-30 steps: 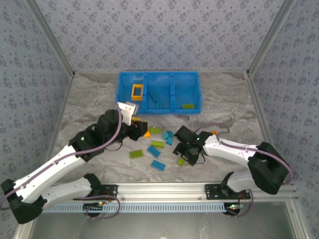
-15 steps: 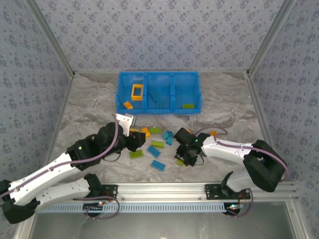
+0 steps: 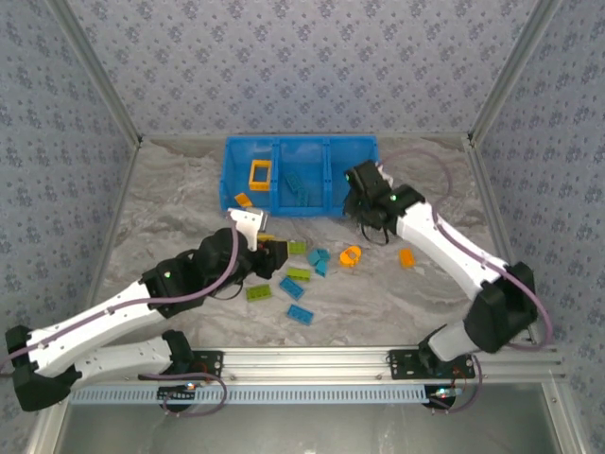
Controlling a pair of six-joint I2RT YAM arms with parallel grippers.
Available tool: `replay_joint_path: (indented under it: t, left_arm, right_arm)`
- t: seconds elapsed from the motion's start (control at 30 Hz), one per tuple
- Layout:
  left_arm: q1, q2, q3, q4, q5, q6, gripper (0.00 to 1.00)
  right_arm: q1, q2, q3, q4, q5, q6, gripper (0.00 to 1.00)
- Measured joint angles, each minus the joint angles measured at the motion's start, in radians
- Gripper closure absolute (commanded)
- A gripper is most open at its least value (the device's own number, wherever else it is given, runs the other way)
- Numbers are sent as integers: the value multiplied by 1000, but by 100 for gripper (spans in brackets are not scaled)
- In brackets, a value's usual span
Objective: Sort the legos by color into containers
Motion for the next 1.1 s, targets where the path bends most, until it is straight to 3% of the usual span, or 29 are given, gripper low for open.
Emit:
replay_joint_path:
  t: [0.23,0.43,0.7,0.93,1.1]
  left_arm:
    - [0,32,22,22,-1,3,62]
    - [0,14,22,22,-1,-5,62]
    - [-6,13,22,22,-1,-6,62]
    - [-6,14,22,17,-17,-16,62]
    - [-6,14,22,-3,-32,-30,62]
  right_arm:
    - [-109,397,260,84,-50,-227,74]
    - [-159,577,418,90,-142,-270,74]
    - [-200,693,526,65,-193,-278,67]
    - [-197,731,556,18,-192,-280,44]
    - [-190,709,559,-4,-148,-281,46]
